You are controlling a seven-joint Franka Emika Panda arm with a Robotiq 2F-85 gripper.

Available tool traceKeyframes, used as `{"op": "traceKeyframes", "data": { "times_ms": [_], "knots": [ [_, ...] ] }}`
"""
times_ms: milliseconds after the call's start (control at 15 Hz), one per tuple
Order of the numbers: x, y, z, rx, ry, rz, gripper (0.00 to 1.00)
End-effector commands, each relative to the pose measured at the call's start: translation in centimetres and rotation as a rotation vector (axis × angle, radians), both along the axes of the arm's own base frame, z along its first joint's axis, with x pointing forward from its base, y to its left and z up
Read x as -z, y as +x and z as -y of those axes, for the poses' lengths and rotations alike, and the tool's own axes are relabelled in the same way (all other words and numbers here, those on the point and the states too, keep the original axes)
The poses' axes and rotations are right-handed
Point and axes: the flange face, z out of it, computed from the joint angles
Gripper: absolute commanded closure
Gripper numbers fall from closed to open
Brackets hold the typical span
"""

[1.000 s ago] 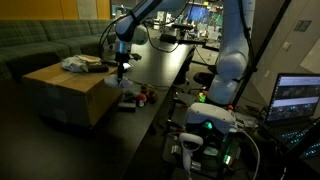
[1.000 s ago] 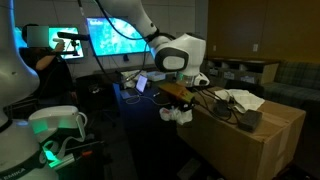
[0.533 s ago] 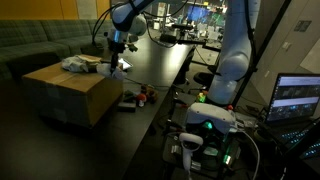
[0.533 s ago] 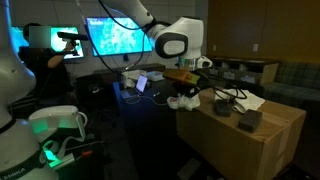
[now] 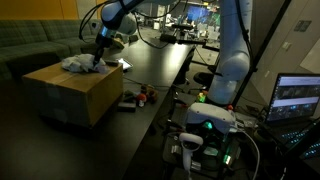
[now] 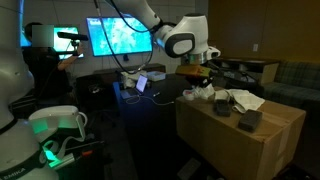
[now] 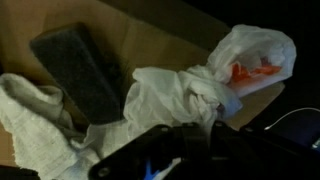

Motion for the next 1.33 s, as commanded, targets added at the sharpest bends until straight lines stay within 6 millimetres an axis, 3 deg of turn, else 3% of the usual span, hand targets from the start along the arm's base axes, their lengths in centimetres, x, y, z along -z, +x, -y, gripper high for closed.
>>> {"op": "traceKeyframes", "data": {
  "times_ms": [0,333,600,667,800,1267],
  "knots": [
    [1.1,3.9,-0.5,0.043,0.014,0.075,0.96],
    [3.4,6.7,-0.5,0.055,0.029,0.074,0.96],
    [4.1,7.7,-0.3,0.057,0.024,0.076,0.91],
    [4.1,7.8,-0.3,0.054,0.02,0.073,0.66],
    [3.9,7.7,-0.2,0.044,0.012,0.071,0.64],
    [0.8,6.5,0.2,-0.022,0.034,0.043,0.11]
  ]
}}
